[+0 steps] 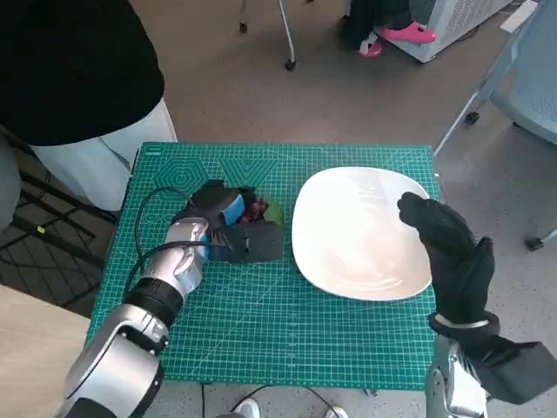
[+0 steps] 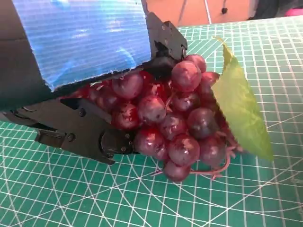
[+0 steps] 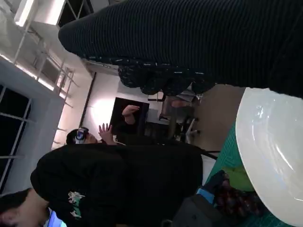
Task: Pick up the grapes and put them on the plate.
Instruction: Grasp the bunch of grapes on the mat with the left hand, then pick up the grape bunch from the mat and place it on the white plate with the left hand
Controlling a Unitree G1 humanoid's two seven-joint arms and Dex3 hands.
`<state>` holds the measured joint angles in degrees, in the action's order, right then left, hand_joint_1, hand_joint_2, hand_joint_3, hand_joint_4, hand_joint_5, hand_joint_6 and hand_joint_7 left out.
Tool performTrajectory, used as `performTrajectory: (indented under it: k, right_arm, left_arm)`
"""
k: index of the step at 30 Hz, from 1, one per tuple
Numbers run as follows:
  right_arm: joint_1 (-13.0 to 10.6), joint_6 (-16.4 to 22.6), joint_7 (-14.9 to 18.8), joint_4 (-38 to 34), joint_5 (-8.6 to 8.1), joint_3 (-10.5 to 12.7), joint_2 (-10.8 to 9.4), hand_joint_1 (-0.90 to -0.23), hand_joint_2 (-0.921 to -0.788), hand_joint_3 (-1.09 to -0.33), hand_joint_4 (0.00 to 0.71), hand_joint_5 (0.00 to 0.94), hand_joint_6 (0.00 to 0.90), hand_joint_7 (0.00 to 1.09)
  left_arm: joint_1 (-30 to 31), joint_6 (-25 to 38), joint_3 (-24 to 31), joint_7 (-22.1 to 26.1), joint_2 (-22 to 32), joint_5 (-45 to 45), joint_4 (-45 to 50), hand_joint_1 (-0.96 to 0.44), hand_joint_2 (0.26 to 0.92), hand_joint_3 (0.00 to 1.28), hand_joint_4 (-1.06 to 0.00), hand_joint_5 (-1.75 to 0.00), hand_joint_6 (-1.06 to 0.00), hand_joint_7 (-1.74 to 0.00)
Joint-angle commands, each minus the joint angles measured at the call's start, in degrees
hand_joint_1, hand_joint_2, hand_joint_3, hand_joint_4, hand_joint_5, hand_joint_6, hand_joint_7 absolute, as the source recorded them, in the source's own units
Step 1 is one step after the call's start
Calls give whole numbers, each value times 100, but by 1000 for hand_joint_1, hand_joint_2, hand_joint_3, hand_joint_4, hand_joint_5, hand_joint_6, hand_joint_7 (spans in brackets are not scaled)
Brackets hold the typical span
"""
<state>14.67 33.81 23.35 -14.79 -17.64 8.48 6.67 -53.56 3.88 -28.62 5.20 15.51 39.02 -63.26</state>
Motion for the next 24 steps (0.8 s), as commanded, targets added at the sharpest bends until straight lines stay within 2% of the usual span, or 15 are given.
performTrajectory:
  k: [1, 5, 10, 11, 12, 14, 16, 17, 18, 20, 21, 22, 24]
  right_arm:
    - [-20, -20, -22, -146, 57, 5, 0, -616, -921, -893, 562, 0, 198, 523]
    - [-6, 10, -7, -169, 44, -1, -12, -616, -921, -893, 562, 1, 198, 523]
    - [5, 29, 7, -189, 21, -12, -30, -616, -921, -893, 562, 0, 198, 523]
    - [5, 32, 8, -188, 18, -13, -32, -616, -921, -893, 562, 0, 198, 523]
    - [4, 34, 7, -186, 18, -15, -35, -616, -921, -893, 562, 0, 198, 524]
    - [2, 37, 1, -180, 23, -17, -39, -616, -921, -894, 562, 0, 197, 524]
    - [-2, 40, -5, -174, 28, -18, -41, -615, -921, -894, 562, 0, 197, 524]
    - [-4, 41, -7, -172, 29, -18, -42, -615, -921, -894, 562, 1, 197, 524]
    - [-7, 43, -7, -171, 29, -18, -42, -614, -921, -894, 562, 1, 198, 524]
    - [-12, 46, -7, -169, 27, -18, -45, -612, -921, -894, 563, 1, 198, 524]
    - [-13, 46, -9, -168, 28, -19, -46, -611, -921, -894, 563, 1, 198, 524]
    - [-14, 44, -11, -166, 28, -19, -47, -610, -921, -894, 563, 1, 198, 524]
    - [-15, 39, -16, -162, 28, -18, -48, -609, -921, -895, 563, 1, 199, 524]
  left_arm:
    - [180, -59, -33, 76, 32, -42, 19, 2, 921, 263, -358, -1491, -520, -1284]
    - [174, -90, -29, 70, 42, -58, 3, 1, 921, 266, -356, -1514, -517, -1266]
    - [153, -93, -48, 68, 45, -67, -43, 18, 921, 315, -360, -1499, -396, -1364]
    - [147, -89, -52, 71, 43, -65, -55, 60, 921, 325, -357, -1509, -386, -1244]
    - [140, -84, -54, 76, 42, -64, -66, 118, 921, 333, -359, -1519, -402, -1050]
    - [131, -75, -57, 92, 44, -63, -71, 239, 921, 336, -371, -1532, -487, -580]
    - [124, -73, -55, 112, 51, -68, -65, 294, 921, 336, -378, -1533, -590, -355]
    - [122, -73, -52, 122, 55, -72, -61, 276, 921, 332, -375, -1532, -605, -410]
    - [120, -74, -51, 129, 59, -77, -52, 237, 921, 327, -368, -1531, -604, -542]
    - [119, -75, -52, 141, 69, -83, -27, 120, 921, 313, -343, -1506, -547, -952]
    - [119, -75, -53, 145, 74, -83, -12, 81, 921, 308, -331, -1490, -529, -1098]
    - [118, -74, -54, 149, 79, -83, 4, 56, 921, 305, -323, -1472, -521, -1197]
    - [118, -69, -58, 161, 90, -77, 39, 27, 921, 305, -332, -1487, -486, -1283]
